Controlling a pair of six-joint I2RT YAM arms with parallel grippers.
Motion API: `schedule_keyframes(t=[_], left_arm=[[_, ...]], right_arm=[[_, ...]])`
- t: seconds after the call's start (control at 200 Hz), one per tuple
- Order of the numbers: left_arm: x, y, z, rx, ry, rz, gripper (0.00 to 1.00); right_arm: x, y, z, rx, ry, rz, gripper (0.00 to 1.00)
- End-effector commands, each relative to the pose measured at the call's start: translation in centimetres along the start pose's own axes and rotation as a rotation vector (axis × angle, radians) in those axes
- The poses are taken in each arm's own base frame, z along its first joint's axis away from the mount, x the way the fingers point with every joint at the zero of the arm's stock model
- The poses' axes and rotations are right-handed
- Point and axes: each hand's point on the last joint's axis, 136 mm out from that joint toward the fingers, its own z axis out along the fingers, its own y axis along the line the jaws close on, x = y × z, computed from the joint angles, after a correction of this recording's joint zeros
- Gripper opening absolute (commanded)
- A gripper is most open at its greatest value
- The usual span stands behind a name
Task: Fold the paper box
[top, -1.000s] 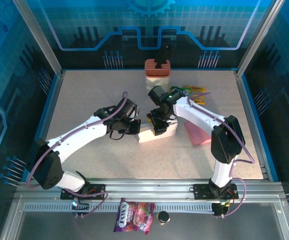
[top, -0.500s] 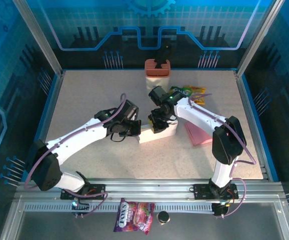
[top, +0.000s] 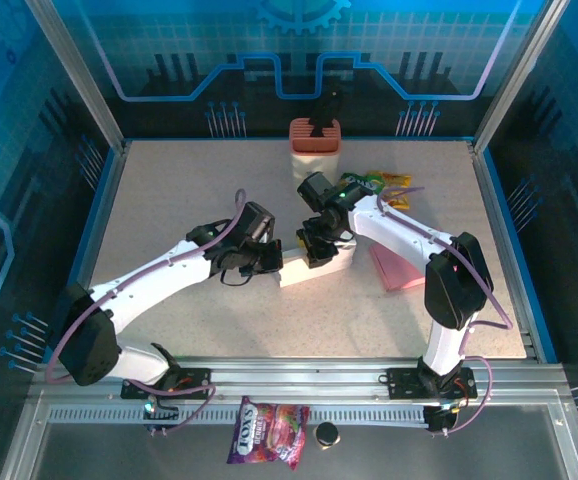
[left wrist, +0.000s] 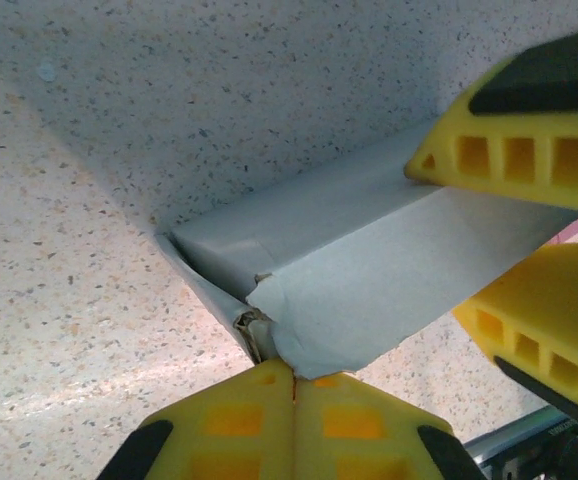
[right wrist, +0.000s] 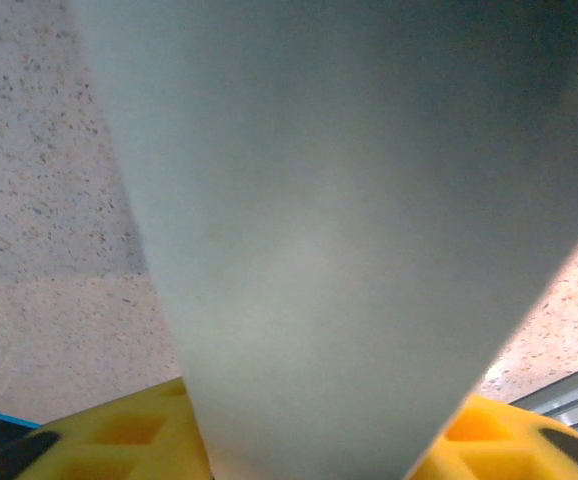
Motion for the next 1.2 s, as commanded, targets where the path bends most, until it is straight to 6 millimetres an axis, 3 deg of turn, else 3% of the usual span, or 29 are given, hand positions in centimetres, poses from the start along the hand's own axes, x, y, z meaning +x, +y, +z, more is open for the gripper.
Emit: schedule_keyframes(t=[0.0, 0.15, 0.285, 0.41, 0.51, 0.725, 0.885, 1.196], left_arm=[[3.0, 1.9, 1.9, -0.051, 0.117, -0.033, 0.00], [3.3, 2.8, 2.2, -0.081, 0.120, -0.023, 0.00], [3.2, 2.9, 2.3, -0.088, 0.121, -0.016, 0.00], [3.2, 2.9, 2.4, -0.092, 0.123, -0.008, 0.00], [3.1, 2.8, 2.3, -0.095, 0.120, 0.000, 0.00], [2.9, 2.8, 2.4, -0.100, 0.120, 0.006, 0.00], [3.0, 2.8, 2.4, -0.104, 0.121, 0.009, 0.00], [2.8, 2.8, 2.2, -0.104, 0.116, 0.008, 0.00]], right_arm=[[0.5, -0.9, 0.0, 0.022, 0.003, -0.025, 0.53], [0.3, 0.3, -2.0, -0.044, -0.021, -0.140, 0.69], [-0.4, 1.4, -4.1, -0.153, 0.003, -0.261, 0.76], [-1.9, 1.2, -6.8, -0.264, -0.006, -0.341, 0.78], [-3.7, 0.3, -8.1, -0.352, 0.001, -0.372, 0.72], [-7.1, -0.3, -7.4, -0.516, 0.044, -0.327, 0.63], [-7.6, 0.3, -7.3, -0.542, 0.045, -0.327, 0.61], [-8.5, -2.2, -3.9, -0.451, 0.070, -0.274, 0.46]])
